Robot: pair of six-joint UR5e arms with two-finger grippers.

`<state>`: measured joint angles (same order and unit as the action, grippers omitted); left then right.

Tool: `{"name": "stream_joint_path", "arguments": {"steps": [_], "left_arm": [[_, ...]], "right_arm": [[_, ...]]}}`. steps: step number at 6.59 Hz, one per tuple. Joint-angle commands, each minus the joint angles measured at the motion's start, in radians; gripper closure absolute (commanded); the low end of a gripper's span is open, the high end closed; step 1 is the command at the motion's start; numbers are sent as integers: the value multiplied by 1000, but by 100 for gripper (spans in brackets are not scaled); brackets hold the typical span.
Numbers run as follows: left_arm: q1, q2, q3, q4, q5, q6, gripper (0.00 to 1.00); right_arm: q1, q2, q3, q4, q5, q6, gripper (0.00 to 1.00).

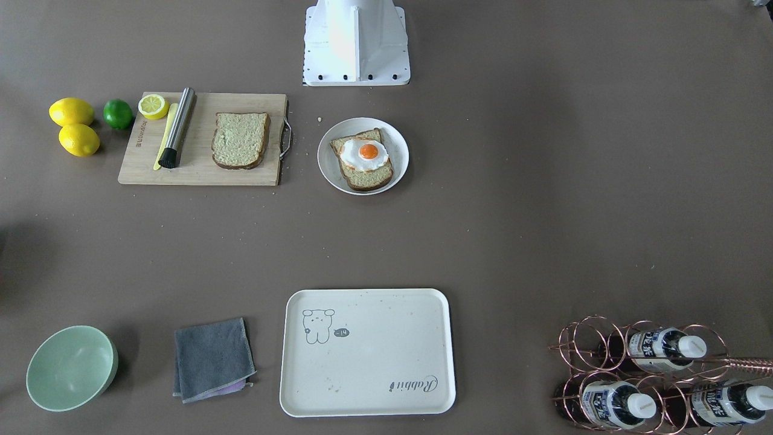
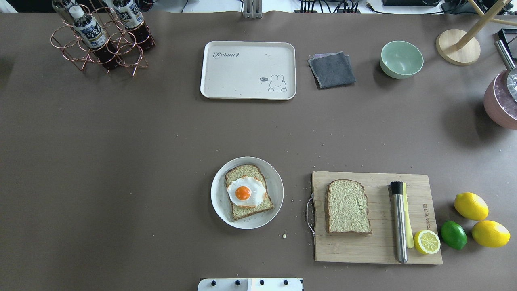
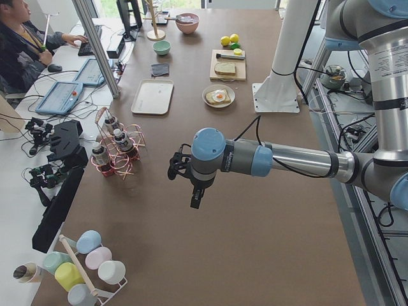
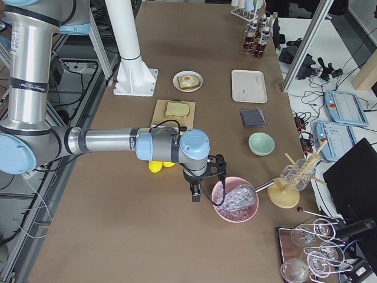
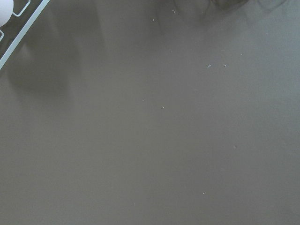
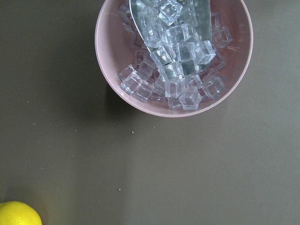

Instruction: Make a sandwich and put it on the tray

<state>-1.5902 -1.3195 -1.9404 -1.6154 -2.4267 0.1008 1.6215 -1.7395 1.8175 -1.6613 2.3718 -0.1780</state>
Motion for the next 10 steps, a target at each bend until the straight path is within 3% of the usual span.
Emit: {"name": "stream_joint_path", "arguments": {"steps": [1,4,6,8,10], "left_arm": [[1,14,3,-12,-2,-7,2],[1,14,0,-14,-2,-4,2],[3,13,9,-15,-2,-3,2],[1,14,5,-14,0,0,2],[3,9,9,-12,-2,-7,2]], "right_arm": [[0,1,0,2,3,-6,0],[0,0,8,0,14,-6,0],[-17,3,13,-2,133,8,0],[-122,17,52,9,132,221,0],[-182,-8,59,218,130,465,0]]}}
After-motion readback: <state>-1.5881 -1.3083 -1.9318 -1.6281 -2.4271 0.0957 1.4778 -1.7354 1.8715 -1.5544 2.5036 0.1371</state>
